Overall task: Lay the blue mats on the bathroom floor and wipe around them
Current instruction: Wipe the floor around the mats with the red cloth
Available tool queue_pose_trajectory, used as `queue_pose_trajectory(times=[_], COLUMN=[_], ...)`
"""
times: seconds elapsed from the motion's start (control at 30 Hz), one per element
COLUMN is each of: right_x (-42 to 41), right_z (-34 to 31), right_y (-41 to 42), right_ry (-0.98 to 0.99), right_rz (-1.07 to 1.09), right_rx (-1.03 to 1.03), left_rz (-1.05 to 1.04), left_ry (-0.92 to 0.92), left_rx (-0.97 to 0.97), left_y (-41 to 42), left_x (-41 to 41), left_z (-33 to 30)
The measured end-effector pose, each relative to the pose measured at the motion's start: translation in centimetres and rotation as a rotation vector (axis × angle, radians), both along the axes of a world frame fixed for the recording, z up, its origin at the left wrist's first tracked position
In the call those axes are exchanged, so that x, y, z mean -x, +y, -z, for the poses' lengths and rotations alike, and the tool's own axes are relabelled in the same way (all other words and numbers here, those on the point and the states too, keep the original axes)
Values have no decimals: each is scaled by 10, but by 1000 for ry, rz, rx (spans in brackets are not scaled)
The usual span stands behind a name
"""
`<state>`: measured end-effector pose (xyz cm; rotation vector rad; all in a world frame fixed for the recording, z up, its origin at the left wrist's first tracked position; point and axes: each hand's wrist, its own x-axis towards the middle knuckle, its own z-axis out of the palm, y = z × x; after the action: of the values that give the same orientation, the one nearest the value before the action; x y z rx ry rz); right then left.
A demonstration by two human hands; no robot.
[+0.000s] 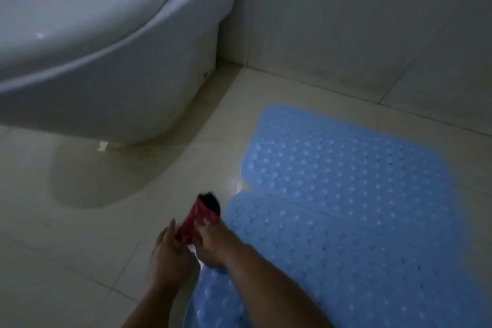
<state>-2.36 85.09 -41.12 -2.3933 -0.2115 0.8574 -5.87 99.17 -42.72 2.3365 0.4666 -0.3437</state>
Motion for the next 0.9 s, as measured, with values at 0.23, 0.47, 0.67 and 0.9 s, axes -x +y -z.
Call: queue_pose_trajectory(times=[0.23, 0.47, 0.67, 0.9], right_x=[36, 96, 113, 111], right_z=[-95, -252, -471, -664], right_y=[-60, -153, -194, -233], right_ry=[138, 15, 13, -67], right_rz=[683, 1020, 1283, 1285], right_rx=[-460, -415, -551, -537], left_rz=[181, 475, 541, 800], left_ry=[173, 147, 256, 400], left_rx=[213, 271, 404, 384], left_y=[-49, -134, -163, -195], left_x=[-28, -13, -17, -11], left_z=[-105, -294, -487, -698])
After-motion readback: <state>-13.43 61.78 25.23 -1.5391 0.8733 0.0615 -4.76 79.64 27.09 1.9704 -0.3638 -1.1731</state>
